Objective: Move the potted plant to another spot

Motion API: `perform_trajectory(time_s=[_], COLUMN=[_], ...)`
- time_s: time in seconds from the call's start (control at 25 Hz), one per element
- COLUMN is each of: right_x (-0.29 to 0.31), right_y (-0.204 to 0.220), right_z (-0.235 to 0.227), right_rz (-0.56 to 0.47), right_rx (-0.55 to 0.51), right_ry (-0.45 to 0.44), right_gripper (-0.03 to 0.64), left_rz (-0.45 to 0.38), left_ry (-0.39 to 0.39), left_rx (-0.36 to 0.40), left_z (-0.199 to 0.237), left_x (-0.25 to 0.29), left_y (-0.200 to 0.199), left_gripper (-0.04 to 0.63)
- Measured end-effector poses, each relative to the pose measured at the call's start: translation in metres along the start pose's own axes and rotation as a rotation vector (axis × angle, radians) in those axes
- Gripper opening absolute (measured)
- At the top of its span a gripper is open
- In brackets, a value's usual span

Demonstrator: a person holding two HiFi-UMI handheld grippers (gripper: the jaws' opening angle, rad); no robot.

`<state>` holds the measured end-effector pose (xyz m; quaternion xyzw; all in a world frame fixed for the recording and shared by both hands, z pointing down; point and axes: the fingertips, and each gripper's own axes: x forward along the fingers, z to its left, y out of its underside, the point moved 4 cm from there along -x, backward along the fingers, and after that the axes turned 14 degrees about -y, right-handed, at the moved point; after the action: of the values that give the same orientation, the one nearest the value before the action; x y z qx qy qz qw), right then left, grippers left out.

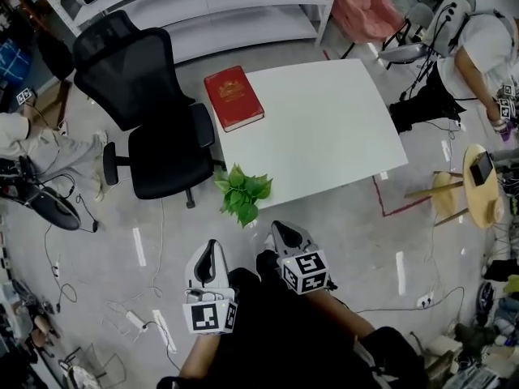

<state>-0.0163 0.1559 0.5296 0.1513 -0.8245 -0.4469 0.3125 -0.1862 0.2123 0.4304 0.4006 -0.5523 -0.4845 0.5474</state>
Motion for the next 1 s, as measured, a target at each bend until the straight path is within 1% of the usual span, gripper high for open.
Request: perform_trajectory(time_s=[0.16,0.4,0.48,0.64,0.84,0.88,0.92,1.0], right_x=[0.018,0.048,0.058,0.078,0.103,0.108,0.113,0.122], right_y=[0.003,0.015,0.018,0.026,0.033,0.037,0.041,0.048], right_z=[-0.017,-0.036,-0.042,-0.052,-0.062,-0.064,-0.066,-0.072], right_rz=[0.049,0.129,0.151,0.21,0.275,0.295,0.314,0.347], right_rx=[0.03,0.113,0.144,0.219,0.31,0.331,0.35,0.378], right_ry=[-0.002,0.008,0.016,0.05,0.102,0.108,0.114,0.133], right_gripper=[0.012,0.014,0.014,0.015,0.015,0.031,0.071,0.092], left_rz=[0.006,-0.008,-0.013,-0.012,0.005,0.01,0.015,0.025], left_ry=[-0.005,0.012,0.041,0.129,0.223,0.239,0.253,0.274], left_rx=[0.003,0.007,0.01,0.022,0.017,0.017,0.017,0.019], left_z=[-0.003,0.004,0.008,0.013,0.019,0.021,0.023,0.028], left_x=[0.016,0.048,0.065,0.1,0.141,0.148,0.154,0.167], left_y=[-0.005,-0.014,-0.016,-0.024,-0.034,-0.034,-0.035,-0.033], left_gripper=[0.017,0.017,0.018,0.018,0.018,0.018,0.017,0.017])
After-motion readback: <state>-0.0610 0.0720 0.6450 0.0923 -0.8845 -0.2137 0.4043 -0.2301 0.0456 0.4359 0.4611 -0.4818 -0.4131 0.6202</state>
